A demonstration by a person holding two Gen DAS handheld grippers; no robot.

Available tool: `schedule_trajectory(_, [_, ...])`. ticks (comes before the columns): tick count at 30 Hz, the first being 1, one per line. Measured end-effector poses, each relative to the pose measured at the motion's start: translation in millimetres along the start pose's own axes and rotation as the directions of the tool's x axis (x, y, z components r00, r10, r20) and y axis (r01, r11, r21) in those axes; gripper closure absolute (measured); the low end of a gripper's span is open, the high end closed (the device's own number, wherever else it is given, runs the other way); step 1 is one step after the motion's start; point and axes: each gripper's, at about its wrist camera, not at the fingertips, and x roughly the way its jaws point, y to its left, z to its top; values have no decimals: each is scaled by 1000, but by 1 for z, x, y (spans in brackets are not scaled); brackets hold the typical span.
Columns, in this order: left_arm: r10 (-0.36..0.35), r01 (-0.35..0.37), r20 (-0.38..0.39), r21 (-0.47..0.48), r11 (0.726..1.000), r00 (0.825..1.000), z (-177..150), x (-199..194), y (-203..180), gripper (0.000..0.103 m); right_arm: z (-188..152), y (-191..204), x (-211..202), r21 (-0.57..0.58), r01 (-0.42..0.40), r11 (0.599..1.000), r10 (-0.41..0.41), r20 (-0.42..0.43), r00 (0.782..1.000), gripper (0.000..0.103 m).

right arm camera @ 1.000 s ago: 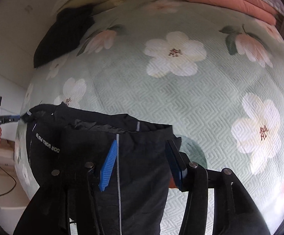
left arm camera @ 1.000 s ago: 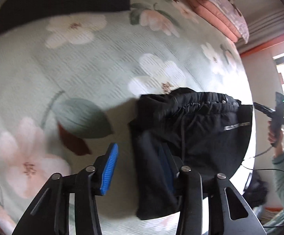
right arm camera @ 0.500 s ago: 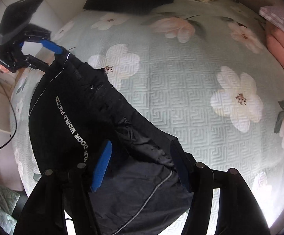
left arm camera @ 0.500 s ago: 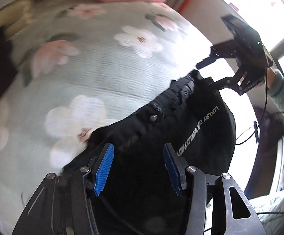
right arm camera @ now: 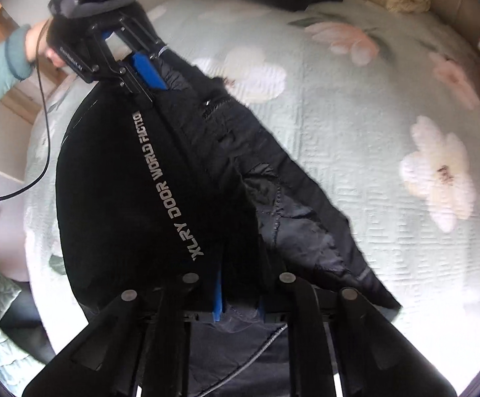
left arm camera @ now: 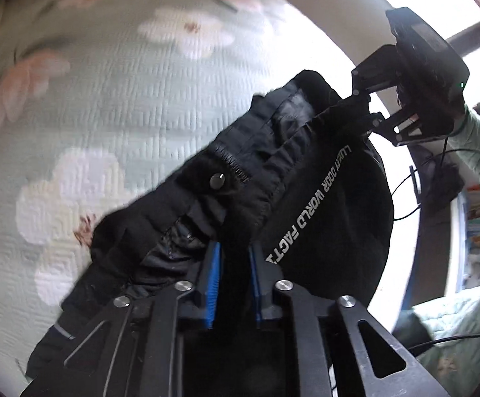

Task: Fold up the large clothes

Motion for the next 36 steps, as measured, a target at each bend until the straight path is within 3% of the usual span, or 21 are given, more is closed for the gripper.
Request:
schedule_trajectory(4, [73, -68, 114, -43, 997, 991, 21, -20, 2, 90, 6, -17, -30, 80, 142, 987, -147, 60, 987, 91])
schedule_trajectory(6, [106, -92, 165, -88, 992, 981, 36, -25, 13, 90, 12, -37, -29, 134, 215, 967, -223, 48, 974, 93])
schedule_trajectory(8, [123, -103, 180, -115, 988, 976, 44, -18, 24, 90, 16, -59, -12, 173, 245, 954, -250, 7, 968, 93])
schedule_trajectory(10, [150, -130, 132, -145, 981, 980, 43, 13, 36, 90, 15, -74, 22, 195, 277, 941, -269, -69, 961, 93])
schedule_trajectory(12, [165, -147, 94, -175, 974, 982, 32, 42, 45, 85, 2, -85, 70, 198, 340, 919, -303, -197, 933, 93])
schedule_trajectory(14, [137, -107, 128, -217, 970, 982, 24, 51, 52, 79, -13, -84, 101, 204, 325, 923, -274, -244, 930, 93])
schedule_trajectory(16, [100, -50, 177, -268, 962, 979, 15, 36, 62, 73, -22, -75, 105, 205, 349, 915, -305, -218, 927, 94])
schedule_trajectory(17, [119, -63, 190, -277, 959, 975, 12, 28, 65, 68, -24, -76, 102, 226, 351, 909, -306, -210, 928, 94])
schedule_trajectory(20, [291, -232, 149, -323, 917, 945, -2, 7, 83, 69, -30, -85, 98, 301, 342, 890, -291, -203, 935, 93])
schedule_trajectory(24, [338, -272, 103, -400, 875, 936, -33, -20, 100, 71, -33, -101, 66, 408, 338, 848, -304, -147, 941, 91])
schedule_trajectory(29, [393, -296, 172, -413, 861, 903, -52, -63, 59, 70, -38, -76, -14, 487, 316, 814, -361, -2, 933, 79])
schedule_trajectory(31, [383, -271, 230, -400, 875, 895, -58, -77, 24, 70, -43, -54, -41, 490, 303, 818, -371, 44, 928, 57])
schedule_trajectory(32, [374, -260, 252, -391, 883, 893, -58, -81, 12, 69, -44, -43, -51, 492, 295, 819, -370, 62, 927, 53])
schedule_trajectory(36, [343, -223, 293, -374, 900, 892, -66, -78, -43, 69, -45, 7, -67, 492, 241, 836, -327, 95, 940, 51])
